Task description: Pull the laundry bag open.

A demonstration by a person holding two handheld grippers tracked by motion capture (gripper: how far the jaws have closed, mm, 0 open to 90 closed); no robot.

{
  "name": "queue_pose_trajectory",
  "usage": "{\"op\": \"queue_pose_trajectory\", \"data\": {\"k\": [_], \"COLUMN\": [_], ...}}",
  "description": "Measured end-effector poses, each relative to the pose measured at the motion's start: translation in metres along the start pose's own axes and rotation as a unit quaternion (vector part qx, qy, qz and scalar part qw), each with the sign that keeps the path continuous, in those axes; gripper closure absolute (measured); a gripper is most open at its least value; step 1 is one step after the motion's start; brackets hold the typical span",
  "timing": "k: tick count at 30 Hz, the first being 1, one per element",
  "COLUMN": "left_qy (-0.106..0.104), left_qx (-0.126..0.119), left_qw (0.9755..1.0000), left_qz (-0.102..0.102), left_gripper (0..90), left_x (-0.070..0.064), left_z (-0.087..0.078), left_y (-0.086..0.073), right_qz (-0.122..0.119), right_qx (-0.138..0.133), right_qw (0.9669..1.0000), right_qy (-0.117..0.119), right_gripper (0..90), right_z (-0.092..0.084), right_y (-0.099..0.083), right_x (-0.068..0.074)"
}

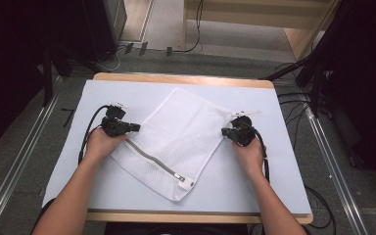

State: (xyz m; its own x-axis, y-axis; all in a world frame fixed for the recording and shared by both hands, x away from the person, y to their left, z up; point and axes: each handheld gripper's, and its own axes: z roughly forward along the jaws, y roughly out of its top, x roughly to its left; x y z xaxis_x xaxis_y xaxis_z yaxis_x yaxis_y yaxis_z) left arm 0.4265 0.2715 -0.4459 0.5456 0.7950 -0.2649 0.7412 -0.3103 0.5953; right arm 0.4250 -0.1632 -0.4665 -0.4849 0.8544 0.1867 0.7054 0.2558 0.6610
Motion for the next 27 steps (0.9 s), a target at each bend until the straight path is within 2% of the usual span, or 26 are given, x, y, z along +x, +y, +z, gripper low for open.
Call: {"op": "queue_pose_trajectory", "data": {"k": [5, 11, 13, 20, 24, 27], "left_qy": [-0.003, -0.004, 0.003, 0.018, 0.024, 0.024], "left_qx": [-0.011, -0.012, -0.015, -0.017, -0.011, -0.014], "left_qw": [0.9999, 0.9999, 0.9999, 0.9997, 0.9996, 0.9996], "left_qz": [-0.006, -0.011, -0.007, -0.007, -0.007, -0.01], "left_gripper": [90.0, 90.0, 90.0, 90.0, 90.0, 90.0], "left_x": [-0.008, -0.015, -0.021, -0.036, -0.045, -0.048], "left_z": [-0.009, -0.012, -0.014, -0.026, -0.033, -0.034], "left_y": [-0.011, -0.022, -0.027, -0.042, -0.052, -0.056], "right_qz": [0.005, 0.009, 0.014, 0.013, 0.001, -0.001], "right_qx": [-0.005, -0.004, -0.006, -0.006, -0.005, -0.006], "right_qw": [1.0, 0.9999, 0.9998, 0.9996, 0.9994, 0.9993], "right_qy": [0.001, 0.004, 0.01, 0.026, 0.033, 0.037], "right_gripper": [90.0, 90.0, 90.0, 90.0, 90.0, 90.0], "right_z": [0.004, 0.011, 0.015, 0.029, 0.04, 0.048], "right_y": [0.011, 0.024, 0.031, 0.049, 0.06, 0.068], "right_x": [-0.009, -0.018, -0.022, -0.022, -0.017, -0.012]}}
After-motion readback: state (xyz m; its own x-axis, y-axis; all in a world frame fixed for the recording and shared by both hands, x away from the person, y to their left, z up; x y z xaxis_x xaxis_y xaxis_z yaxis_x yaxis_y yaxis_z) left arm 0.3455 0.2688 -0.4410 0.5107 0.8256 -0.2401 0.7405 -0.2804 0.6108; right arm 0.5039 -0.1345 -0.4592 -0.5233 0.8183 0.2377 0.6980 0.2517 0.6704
